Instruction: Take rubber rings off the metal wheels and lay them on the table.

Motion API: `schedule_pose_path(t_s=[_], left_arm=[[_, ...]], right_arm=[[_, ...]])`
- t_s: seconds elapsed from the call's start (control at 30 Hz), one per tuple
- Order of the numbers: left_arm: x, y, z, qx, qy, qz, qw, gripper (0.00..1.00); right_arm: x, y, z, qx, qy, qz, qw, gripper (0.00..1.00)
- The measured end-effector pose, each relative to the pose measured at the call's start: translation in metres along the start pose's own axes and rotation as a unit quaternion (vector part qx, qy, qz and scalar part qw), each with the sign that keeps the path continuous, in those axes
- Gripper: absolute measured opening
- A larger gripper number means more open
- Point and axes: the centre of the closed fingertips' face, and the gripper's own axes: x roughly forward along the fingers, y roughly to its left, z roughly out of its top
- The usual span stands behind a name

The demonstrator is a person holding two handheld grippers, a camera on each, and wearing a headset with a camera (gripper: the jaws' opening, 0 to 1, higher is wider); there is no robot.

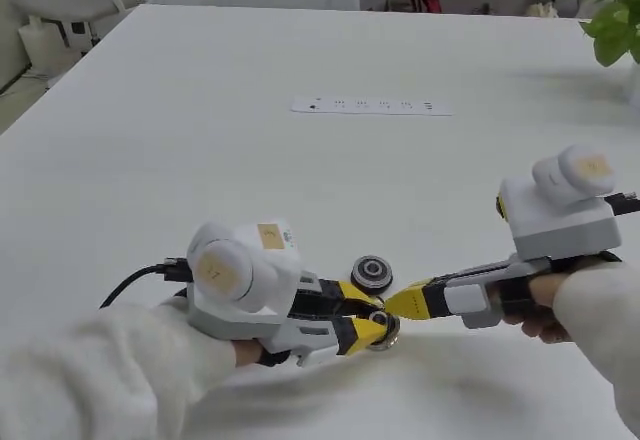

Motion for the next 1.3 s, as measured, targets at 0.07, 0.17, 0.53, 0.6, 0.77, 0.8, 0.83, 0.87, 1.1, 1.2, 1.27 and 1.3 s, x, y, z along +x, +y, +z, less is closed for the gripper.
schedule_pose_path(t_s=[0.07, 0.17, 0.53, 0.6, 0.77, 0.8, 0.83, 0.87, 1.1, 1.2, 1.27, 1.3], left_arm=[[0.0, 0.0, 0.0, 0.002, 0.001, 0.0, 1.0, 0.14], [0.001, 0.0, 0.0, 0.001, 0.002, 0.002, 1.0, 0.15], [0.001, -0.001, 0.001, 0.014, 0.028, 0.003, 0.9995, 0.15], [0.001, -0.002, 0.002, 0.016, 0.028, -0.002, 0.9995, 0.18], [-0.002, -0.007, 0.009, 0.025, 0.031, -0.014, 0.9991, 0.23], [-0.003, -0.008, 0.009, 0.032, 0.033, -0.016, 0.9988, 0.23], [-0.004, -0.009, 0.011, 0.038, 0.032, -0.016, 0.9986, 0.24], [-0.006, -0.009, 0.014, 0.039, 0.03, -0.017, 0.9986, 0.25], [-0.016, -0.007, 0.03, 0.055, 0.016, -0.016, 0.9982, 0.34], [-0.022, -0.005, 0.035, 0.055, 0.011, -0.014, 0.9983, 0.45], [-0.027, -0.003, 0.04, 0.06, 0.005, -0.009, 0.9981, 0.51], [-0.029, -0.003, 0.042, 0.06, 0.003, -0.008, 0.9981, 0.52]], right_arm=[[-0.001, -0.002, -0.001, 0.007, 0.0, -0.003, 1.0, 0.0], [0.0, -0.005, -0.004, 0.008, 0.007, -0.011, 0.9999, 0.0], [0.0, -0.01, -0.009, 0.015, 0.017, -0.02, 0.9996, 0.0], [0.0, -0.009, -0.008, 0.015, 0.015, -0.02, 0.9996, 0.0], [-0.002, -0.009, -0.006, 0.017, 0.011, -0.02, 0.9996, 0.0], [-0.003, -0.009, -0.006, 0.017, 0.01, -0.02, 0.9996, 0.0], [-0.003, -0.009, -0.005, 0.017, 0.009, -0.021, 0.9996, 0.0], [-0.003, -0.009, -0.005, 0.017, 0.008, -0.021, 0.9996, 0.0], [-0.01, -0.008, 0.007, 0.021, -0.02, -0.021, 0.9994, 0.0], [-0.012, -0.008, 0.01, 0.023, -0.028, -0.02, 0.9991, 0.0], [-0.012, -0.008, 0.012, 0.024, -0.032, -0.021, 0.999, 0.0], [-0.013, -0.008, 0.013, 0.024, -0.034, -0.02, 0.9989, 0.0]])
